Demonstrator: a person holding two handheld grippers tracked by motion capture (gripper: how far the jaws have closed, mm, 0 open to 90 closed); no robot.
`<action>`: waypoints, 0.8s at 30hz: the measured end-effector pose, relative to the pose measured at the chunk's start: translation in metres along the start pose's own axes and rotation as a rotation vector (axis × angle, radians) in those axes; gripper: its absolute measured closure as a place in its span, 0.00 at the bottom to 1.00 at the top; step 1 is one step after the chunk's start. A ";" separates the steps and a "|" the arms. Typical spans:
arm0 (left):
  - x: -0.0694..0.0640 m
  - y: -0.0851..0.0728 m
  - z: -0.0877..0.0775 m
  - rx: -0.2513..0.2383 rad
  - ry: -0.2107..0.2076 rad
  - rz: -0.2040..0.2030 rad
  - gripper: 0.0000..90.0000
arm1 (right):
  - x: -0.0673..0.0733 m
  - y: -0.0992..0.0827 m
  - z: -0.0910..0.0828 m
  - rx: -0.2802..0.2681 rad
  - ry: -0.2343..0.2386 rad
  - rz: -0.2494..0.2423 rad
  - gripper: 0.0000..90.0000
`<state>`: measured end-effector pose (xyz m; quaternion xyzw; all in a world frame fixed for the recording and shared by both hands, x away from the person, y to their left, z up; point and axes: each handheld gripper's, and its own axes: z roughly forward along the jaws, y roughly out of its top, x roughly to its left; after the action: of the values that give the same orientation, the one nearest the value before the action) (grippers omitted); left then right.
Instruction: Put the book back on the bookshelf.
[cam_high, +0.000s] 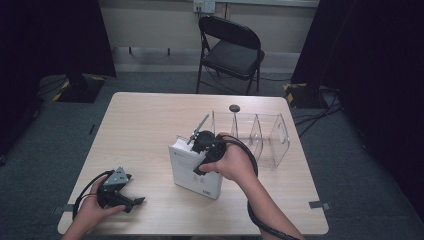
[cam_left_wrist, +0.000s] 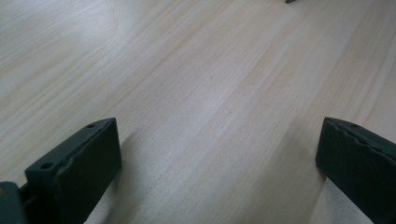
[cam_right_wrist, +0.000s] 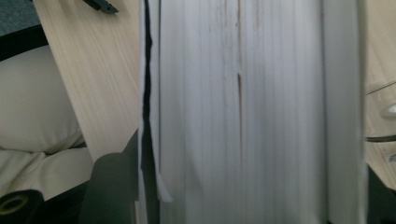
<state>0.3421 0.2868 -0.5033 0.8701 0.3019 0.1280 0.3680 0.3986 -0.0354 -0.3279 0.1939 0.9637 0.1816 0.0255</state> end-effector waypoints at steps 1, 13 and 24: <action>0.000 0.000 0.000 0.000 0.000 0.000 0.00 | 0.001 0.000 0.000 0.004 -0.005 0.008 0.49; 0.000 0.000 0.000 0.003 -0.001 0.000 0.00 | 0.005 0.000 0.000 -0.004 -0.021 0.049 0.53; 0.001 0.000 0.000 0.003 -0.008 -0.001 0.00 | 0.003 0.001 -0.004 -0.030 -0.031 0.121 0.57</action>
<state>0.3426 0.2870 -0.5030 0.8711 0.3009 0.1237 0.3678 0.3955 -0.0346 -0.3235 0.2543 0.9468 0.1944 0.0321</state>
